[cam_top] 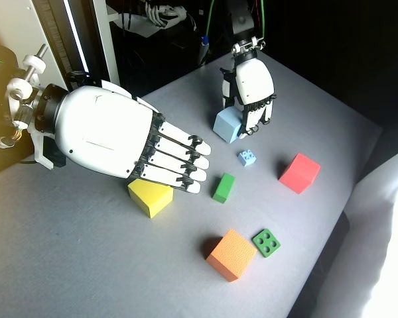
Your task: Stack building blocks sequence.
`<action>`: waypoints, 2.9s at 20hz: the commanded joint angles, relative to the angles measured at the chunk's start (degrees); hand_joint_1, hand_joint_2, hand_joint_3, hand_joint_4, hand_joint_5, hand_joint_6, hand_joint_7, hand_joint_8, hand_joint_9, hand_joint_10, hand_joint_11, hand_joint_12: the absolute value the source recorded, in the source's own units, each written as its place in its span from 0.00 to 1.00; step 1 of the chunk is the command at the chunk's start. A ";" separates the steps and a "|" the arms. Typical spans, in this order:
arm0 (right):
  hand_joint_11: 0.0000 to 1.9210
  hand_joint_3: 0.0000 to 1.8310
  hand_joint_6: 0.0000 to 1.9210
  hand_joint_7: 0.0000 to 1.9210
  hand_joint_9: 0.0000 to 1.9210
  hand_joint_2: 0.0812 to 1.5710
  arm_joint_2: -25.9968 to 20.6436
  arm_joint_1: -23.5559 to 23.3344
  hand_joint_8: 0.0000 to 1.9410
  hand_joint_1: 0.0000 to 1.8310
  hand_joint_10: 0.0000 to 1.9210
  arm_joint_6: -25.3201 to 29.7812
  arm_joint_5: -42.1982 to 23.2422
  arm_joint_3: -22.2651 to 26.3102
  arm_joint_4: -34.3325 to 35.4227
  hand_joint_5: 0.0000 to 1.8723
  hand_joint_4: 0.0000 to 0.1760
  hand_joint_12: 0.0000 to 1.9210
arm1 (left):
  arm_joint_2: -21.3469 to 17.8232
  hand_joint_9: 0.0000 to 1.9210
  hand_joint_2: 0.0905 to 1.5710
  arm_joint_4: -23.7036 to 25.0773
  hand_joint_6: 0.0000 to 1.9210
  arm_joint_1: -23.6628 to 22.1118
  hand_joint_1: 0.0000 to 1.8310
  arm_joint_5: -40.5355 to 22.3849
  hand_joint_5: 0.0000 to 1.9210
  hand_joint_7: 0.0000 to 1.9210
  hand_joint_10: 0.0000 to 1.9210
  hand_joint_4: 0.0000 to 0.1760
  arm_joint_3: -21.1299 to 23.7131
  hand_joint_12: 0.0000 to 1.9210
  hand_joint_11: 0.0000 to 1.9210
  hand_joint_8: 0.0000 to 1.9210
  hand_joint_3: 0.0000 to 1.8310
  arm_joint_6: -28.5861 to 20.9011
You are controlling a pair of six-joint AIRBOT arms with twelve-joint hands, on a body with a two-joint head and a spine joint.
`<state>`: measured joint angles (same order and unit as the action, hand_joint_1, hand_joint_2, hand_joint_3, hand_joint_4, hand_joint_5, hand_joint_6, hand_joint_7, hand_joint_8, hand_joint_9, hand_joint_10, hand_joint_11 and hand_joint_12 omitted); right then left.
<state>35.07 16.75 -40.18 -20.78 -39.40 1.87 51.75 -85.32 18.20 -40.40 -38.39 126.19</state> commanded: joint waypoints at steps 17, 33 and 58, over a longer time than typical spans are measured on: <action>0.00 0.00 0.00 0.11 0.10 0.84 -0.66 -0.27 0.00 0.16 0.00 -0.22 -7.11 0.03 0.30 0.11 0.00 0.29 | 5.85 0.42 0.70 -3.97 0.48 -17.86 0.75 11.17 0.47 0.52 0.69 0.00 -17.32 0.72 0.25 0.56 0.00 15.73; 0.00 0.00 0.00 0.11 0.11 0.84 -0.67 -0.24 0.00 0.18 0.00 -0.21 -7.39 0.05 0.30 0.12 0.00 0.31 | 12.73 0.43 0.69 -2.09 0.47 -17.55 0.75 24.98 0.48 0.55 0.68 0.00 -36.16 0.70 0.24 0.51 0.00 16.99; 0.00 0.00 0.00 0.12 0.12 0.83 -0.67 -0.22 0.00 0.26 0.00 -0.19 -7.39 0.13 0.30 0.13 0.00 0.33 | 13.42 0.22 0.67 -1.62 0.00 -15.61 0.41 28.49 0.15 0.22 0.02 0.00 -41.89 0.51 0.00 0.00 0.00 16.97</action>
<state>35.07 16.86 -40.60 -21.58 -39.38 1.87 65.87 -87.92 2.70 -10.98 -80.20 142.91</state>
